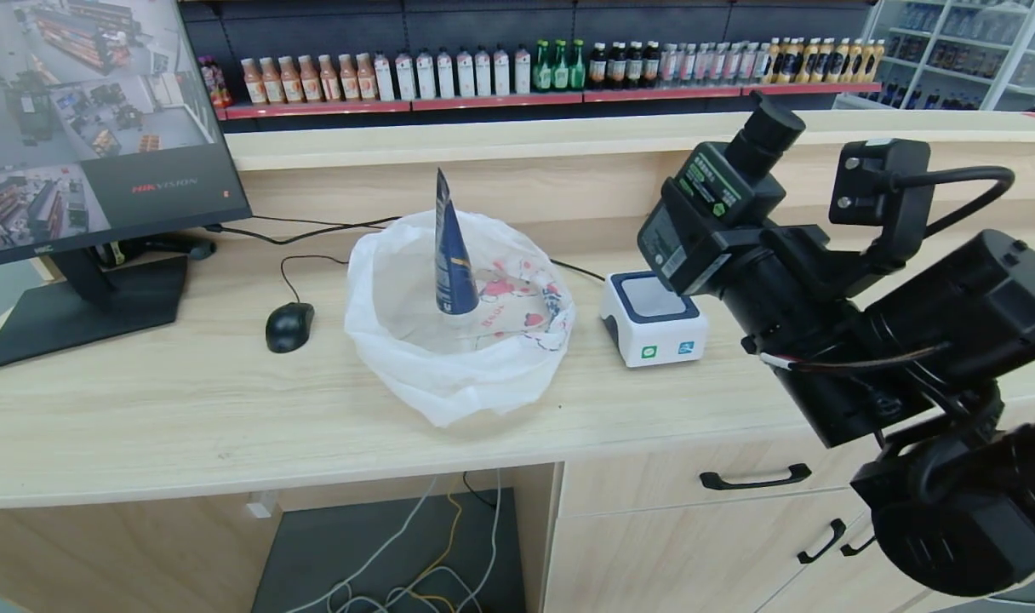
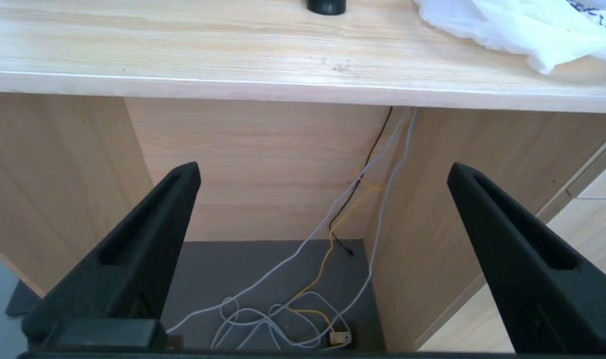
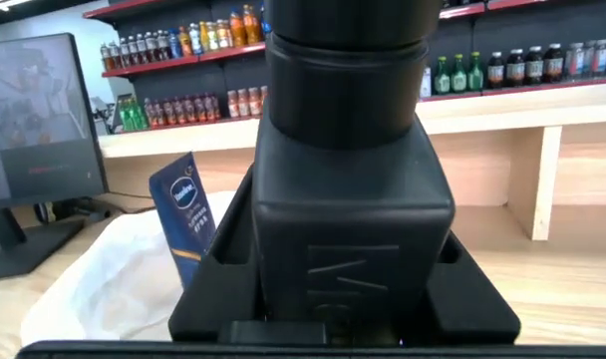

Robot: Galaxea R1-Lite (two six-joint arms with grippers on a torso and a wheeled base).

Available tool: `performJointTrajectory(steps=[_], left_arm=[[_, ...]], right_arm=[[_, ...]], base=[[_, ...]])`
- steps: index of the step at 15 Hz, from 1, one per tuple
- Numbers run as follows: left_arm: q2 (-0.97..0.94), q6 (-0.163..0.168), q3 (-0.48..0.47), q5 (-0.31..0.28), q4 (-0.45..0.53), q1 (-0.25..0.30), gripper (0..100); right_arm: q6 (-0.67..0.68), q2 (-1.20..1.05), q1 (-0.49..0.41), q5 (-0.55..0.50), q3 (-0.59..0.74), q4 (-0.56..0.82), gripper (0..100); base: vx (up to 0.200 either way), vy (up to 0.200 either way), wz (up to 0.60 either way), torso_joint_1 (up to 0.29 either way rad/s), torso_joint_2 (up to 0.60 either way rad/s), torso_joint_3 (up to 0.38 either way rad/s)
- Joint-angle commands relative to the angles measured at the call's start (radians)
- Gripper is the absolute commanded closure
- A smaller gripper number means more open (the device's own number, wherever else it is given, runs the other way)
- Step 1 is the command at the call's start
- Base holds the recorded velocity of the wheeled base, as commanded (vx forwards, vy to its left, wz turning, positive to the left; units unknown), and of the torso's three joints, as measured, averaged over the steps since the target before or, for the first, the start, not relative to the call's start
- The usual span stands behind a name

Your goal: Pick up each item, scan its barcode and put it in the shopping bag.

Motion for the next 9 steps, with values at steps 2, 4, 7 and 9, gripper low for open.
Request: performJointTrajectory(steps=[2,4,7,9], left_arm=[[0.0,0.0,0.0,0.001,0.0,0.0,0],[0.0,-0.002,0.0,0.001,0.0,0.0,0],[0.0,0.0,0.0,0.001,0.0,0.0,0],[0.0,-0.002,0.0,0.001,0.0,0.0,0]], right_arm=[[-0.001,0.071,0.002,0.0,-0.108,-0.001,100],[0.0,0.082,0.002,0.0,-0.111,-0.001,100],[0.0,0.085,0.002,0.0,-0.107,-0.001,100],[0.0,0.091,0.005,0.0,-0.114,-0.001,100]], base=[[0.0,0.0,0.0,0.0,0.0,0.0],[0.0,0.0,0.0,0.0,0.0,0.0],[0.0,0.0,0.0,0.0,0.0,0.0],[0.0,0.0,0.0,0.0,0.0,0.0]])
